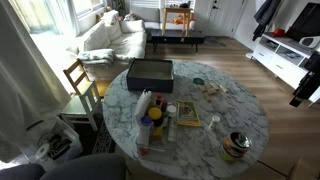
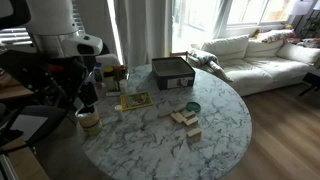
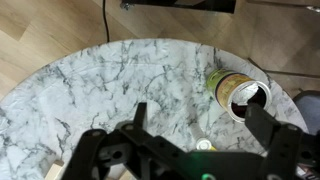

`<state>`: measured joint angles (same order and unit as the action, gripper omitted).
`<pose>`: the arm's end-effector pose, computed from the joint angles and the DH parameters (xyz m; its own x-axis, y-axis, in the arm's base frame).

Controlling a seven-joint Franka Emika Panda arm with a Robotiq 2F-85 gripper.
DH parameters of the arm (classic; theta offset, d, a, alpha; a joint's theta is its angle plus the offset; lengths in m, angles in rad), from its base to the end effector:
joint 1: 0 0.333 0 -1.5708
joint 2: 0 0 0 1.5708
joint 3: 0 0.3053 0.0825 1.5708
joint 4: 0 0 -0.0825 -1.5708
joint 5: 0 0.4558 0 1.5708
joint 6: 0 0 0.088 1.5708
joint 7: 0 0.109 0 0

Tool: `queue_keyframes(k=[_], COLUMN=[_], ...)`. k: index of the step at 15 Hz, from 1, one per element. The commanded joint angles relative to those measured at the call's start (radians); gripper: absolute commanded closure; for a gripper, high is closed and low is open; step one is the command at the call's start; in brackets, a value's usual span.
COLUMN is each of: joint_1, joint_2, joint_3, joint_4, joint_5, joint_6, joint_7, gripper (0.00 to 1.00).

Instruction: Put the scoop in the orange can then put the can in the clear box

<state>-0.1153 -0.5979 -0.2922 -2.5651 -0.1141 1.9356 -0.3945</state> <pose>0.4000 -0.1722 0.4096 0.9963 0.0836 -0.0204 0.0820 -0.9941 -0.0717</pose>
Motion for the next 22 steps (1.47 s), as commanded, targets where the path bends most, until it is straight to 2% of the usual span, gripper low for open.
queue_keyframes(k=[1,7,9,11,12,18,19,20,22], joint_1=[-0.009,-0.009,0.022,0.077,0.105,0.2,0.21,0.185,0.192], joint_2=[0.002,0.002,0.021,0.058,0.092,0.262,0.286,0.217,0.241], joint_3=[0.008,0.008,0.018,0.051,0.092,0.258,0.276,0.265,0.282], joint_4=[0.001,0.001,0.0,0.003,0.014,0.083,0.097,0.056,0.069], joint_5=[0.005,0.005,0.037,0.12,0.163,0.323,0.34,0.303,0.307], joint_6=[-0.001,-0.001,-0.007,-0.01,-0.009,0.001,0.006,-0.002,-0.001], joint_7=[-0.004,-0.004,-0.016,0.009,0.059,0.247,0.259,0.228,0.235], gripper=[0.0,0.0,0.0,0.0,0.0,0.0,0.0,0.0,0.0])
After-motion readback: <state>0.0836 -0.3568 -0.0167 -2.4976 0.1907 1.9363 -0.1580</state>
